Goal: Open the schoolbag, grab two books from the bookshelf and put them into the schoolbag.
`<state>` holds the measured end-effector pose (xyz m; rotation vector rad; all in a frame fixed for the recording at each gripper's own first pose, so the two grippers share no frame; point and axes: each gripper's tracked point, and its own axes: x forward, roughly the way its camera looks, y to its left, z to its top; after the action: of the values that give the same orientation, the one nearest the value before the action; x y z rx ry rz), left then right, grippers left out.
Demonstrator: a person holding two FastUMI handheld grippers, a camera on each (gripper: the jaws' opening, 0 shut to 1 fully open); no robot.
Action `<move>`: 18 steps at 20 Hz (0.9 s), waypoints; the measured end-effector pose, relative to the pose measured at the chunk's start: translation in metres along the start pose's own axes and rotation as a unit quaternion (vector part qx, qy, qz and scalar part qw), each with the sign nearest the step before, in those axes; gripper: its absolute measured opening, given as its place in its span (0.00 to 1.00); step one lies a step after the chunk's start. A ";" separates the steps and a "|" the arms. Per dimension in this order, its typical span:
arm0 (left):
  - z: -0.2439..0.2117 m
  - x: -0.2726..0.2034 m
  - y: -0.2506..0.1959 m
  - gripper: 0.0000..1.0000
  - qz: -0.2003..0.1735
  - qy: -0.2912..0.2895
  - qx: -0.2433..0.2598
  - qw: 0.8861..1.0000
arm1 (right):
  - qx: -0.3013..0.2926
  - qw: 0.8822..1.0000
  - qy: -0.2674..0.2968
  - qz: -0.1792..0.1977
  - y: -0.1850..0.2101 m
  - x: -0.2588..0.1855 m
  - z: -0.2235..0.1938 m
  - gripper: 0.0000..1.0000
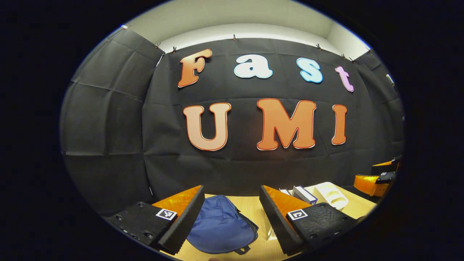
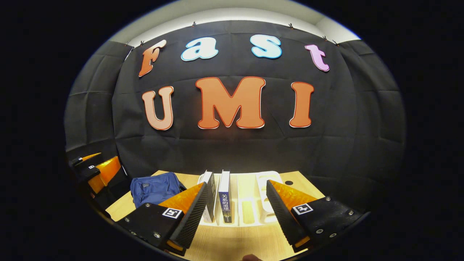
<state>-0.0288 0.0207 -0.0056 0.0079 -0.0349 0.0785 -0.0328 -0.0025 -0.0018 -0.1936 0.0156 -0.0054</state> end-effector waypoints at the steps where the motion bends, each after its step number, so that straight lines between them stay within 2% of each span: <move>1: 0.001 -0.002 -0.003 0.94 -0.007 0.000 -0.003 1.000 | -0.002 1.000 0.002 -0.003 -0.001 0.001 -0.001 0.95; 12: -0.014 0.005 -0.003 0.94 -0.011 0.020 -0.013 1.000 | -0.011 1.000 0.011 -0.014 -0.010 0.004 -0.008 0.95; 18: -0.040 0.016 -0.005 0.95 -0.010 0.046 0.041 0.998 | -0.010 1.000 0.021 -0.019 -0.018 0.012 -0.017 0.95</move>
<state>-0.0108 0.0170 -0.0455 0.0867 0.0600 0.0599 -0.0216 -0.0238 -0.0146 -0.2130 0.0536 -0.0479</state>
